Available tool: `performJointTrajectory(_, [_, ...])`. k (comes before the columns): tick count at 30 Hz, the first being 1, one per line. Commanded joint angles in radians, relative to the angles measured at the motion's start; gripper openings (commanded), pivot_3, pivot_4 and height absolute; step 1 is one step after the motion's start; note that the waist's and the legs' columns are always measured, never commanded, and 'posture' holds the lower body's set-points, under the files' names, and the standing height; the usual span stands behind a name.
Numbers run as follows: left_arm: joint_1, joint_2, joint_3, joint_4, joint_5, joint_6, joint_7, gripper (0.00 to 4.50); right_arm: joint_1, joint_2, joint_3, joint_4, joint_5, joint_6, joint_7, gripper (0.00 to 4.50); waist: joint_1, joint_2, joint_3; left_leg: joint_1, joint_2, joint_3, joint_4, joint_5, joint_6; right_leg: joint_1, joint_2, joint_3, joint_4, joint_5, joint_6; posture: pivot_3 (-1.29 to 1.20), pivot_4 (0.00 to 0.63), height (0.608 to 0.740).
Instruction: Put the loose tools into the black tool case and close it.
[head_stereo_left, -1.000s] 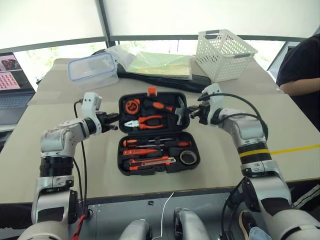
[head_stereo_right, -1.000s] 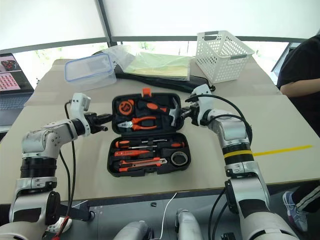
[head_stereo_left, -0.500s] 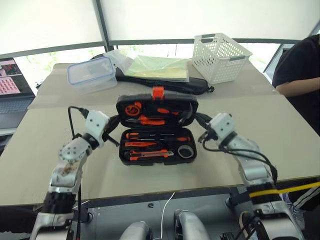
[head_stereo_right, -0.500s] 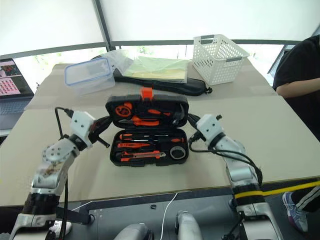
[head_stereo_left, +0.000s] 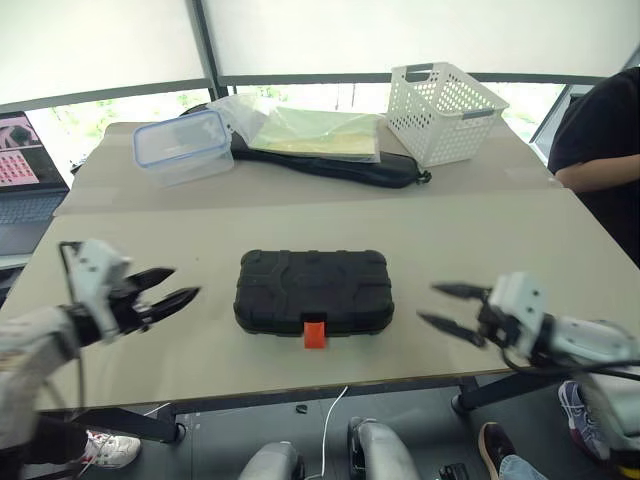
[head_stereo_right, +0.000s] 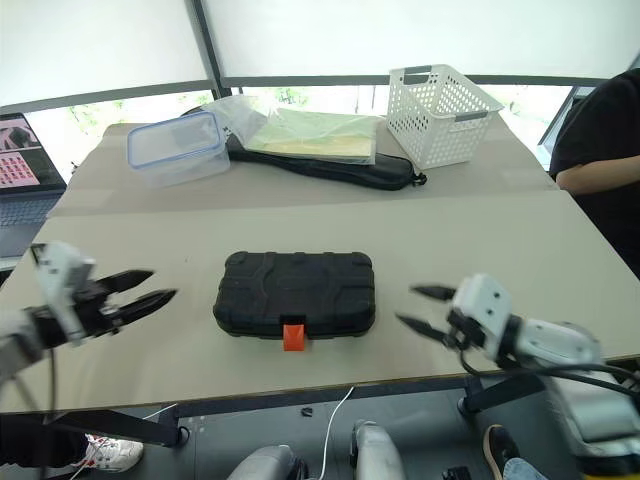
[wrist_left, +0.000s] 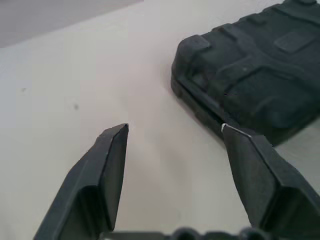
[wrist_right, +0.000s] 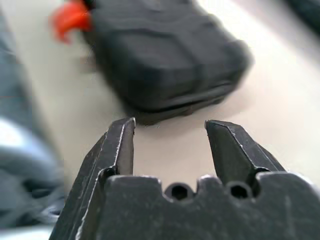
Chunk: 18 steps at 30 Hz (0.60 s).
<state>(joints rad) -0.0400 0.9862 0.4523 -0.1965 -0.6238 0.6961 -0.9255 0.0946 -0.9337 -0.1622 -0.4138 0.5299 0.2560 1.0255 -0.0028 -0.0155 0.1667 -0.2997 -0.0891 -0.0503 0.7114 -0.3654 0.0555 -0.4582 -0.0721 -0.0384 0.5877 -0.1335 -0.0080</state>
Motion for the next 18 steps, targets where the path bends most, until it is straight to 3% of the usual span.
performJointTrajectory(1, [-0.229, -0.003, -0.208, 0.266, 0.187, -0.193, -0.043, 2.95, -0.031, -0.015, 0.058, -0.047, 0.020, 0.050, 0.057, 1.87, 0.016, 0.000, 0.000, 0.000, 0.000, 0.000, 0.000, -0.003, 0.006, 0.003, -0.002, -0.001, -0.002, 0.001, 0.001, 0.00, 0.150, 0.740])
performJointTrajectory(5, [-0.528, -0.107, -0.417, 0.552, 0.374, -0.402, -0.078, 1.90, -0.103, 0.007, 0.174, -0.034, -0.045, 0.048, 0.087, 0.76, 0.023, -0.002, 0.000, -0.001, -0.001, 0.000, 0.003, 0.002, -0.001, 0.001, -0.003, -0.001, -0.001, 0.002, 0.002, 0.00, 0.150, 0.740])
performJointTrajectory(7, [-0.674, -0.195, -0.514, 0.700, 0.469, -0.512, -0.080, 1.12, -0.153, 0.024, 0.258, -0.007, -0.114, 0.015, 0.110, 0.05, 0.035, -0.005, -0.001, -0.003, -0.003, 0.000, 0.004, 0.002, -0.001, -0.001, -0.003, -0.004, 0.001, 0.008, -0.007, 0.00, 0.150, 0.740])
performJointTrajectory(10, [-0.807, -0.304, -0.598, 0.900, 0.566, -0.673, -0.086, 0.04, -0.236, 0.073, 0.332, 0.053, -0.169, 0.015, 0.110, 0.00, 0.038, -0.006, -0.002, -0.007, -0.003, -0.001, 0.006, 0.003, -0.002, -0.003, -0.004, -0.004, -0.003, 0.010, -0.007, 0.00, 0.150, 0.740])
performJointTrajectory(14, [-0.887, -0.380, -0.663, 1.066, 0.644, -0.802, -0.112, 0.04, -0.311, 0.119, 0.382, 0.115, -0.216, 0.016, 0.112, 0.00, 0.008, -0.006, -0.002, -0.016, -0.003, -0.001, 0.006, 0.003, -0.002, -0.010, -0.004, -0.004, -0.007, 0.011, -0.005, 0.00, 0.150, 0.740])
performJointTrajectory(18, [-0.895, -0.410, -0.688, 1.090, 0.661, -0.879, -0.207, 0.04, -0.377, 0.166, 0.408, 0.188, -0.297, 0.002, 0.062, 0.00, -0.009, -0.006, -0.002, -0.023, -0.003, -0.002, 0.009, 0.002, -0.002, -0.016, -0.004, -0.005, -0.007, 0.012, -0.006, 0.00, 0.150, 0.740])
